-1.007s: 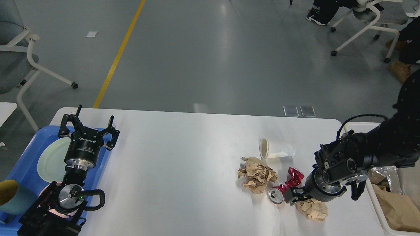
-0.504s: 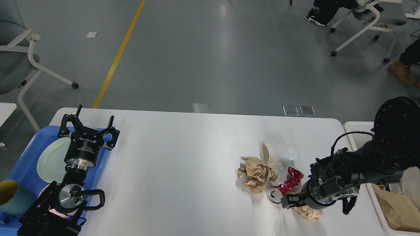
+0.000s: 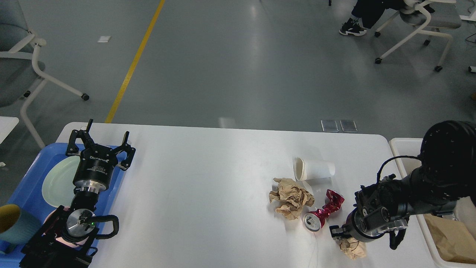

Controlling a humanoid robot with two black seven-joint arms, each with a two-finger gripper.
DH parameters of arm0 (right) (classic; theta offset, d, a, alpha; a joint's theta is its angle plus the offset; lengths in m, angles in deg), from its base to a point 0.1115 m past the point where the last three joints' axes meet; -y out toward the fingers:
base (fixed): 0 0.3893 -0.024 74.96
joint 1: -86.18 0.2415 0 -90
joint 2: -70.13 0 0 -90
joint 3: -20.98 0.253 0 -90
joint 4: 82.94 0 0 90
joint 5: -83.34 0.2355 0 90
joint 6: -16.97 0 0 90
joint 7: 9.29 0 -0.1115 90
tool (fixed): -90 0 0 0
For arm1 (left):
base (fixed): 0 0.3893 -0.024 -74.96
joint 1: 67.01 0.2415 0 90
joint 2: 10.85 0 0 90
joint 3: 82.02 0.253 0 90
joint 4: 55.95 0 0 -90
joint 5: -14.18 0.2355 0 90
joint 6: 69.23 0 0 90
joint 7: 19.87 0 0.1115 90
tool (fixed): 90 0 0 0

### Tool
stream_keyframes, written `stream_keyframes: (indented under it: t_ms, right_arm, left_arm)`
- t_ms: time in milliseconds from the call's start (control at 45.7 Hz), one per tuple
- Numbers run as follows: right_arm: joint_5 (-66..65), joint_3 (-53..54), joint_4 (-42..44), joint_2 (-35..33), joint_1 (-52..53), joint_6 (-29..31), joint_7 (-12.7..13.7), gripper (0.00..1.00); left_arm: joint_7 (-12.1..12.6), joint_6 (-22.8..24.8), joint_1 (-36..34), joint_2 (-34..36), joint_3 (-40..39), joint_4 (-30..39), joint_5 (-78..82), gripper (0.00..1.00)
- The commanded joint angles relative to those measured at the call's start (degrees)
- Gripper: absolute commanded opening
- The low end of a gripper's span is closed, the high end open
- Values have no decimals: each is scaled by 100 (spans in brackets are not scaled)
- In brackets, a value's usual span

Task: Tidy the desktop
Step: 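Grasp the crumpled brown paper with the right gripper, then carry the crumpled paper into the white bin and release it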

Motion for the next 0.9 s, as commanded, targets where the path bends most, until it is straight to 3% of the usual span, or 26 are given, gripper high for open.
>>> stream_keyframes:
  t_ms: [0, 460, 569, 744, 810, 876]
  right_arm:
    - [16, 15, -82, -2, 17, -23, 49, 0]
    - [77, 68, -302, -186, 272, 144, 120, 0]
    - [261, 68, -644, -581, 912, 871, 50, 0]
    - [772, -37, -978, -1153, 2494, 2990, 41, 0]
    - [798, -160, -1215, -1329, 3118, 3360, 41, 0]
    - [798, -406, -1707, -1540, 3961, 3361, 41, 0]
  left_arm:
    - [0, 0, 0, -1, 0, 0, 1, 96]
    - [0, 0, 0, -1, 0, 0, 1, 96]
    - [0, 0, 0, -1, 0, 0, 1, 96]
    - [0, 0, 0, -1, 0, 0, 1, 96]
    - [0, 0, 0, -1, 0, 0, 1, 96]
    - [0, 0, 0, -1, 0, 0, 1, 96]
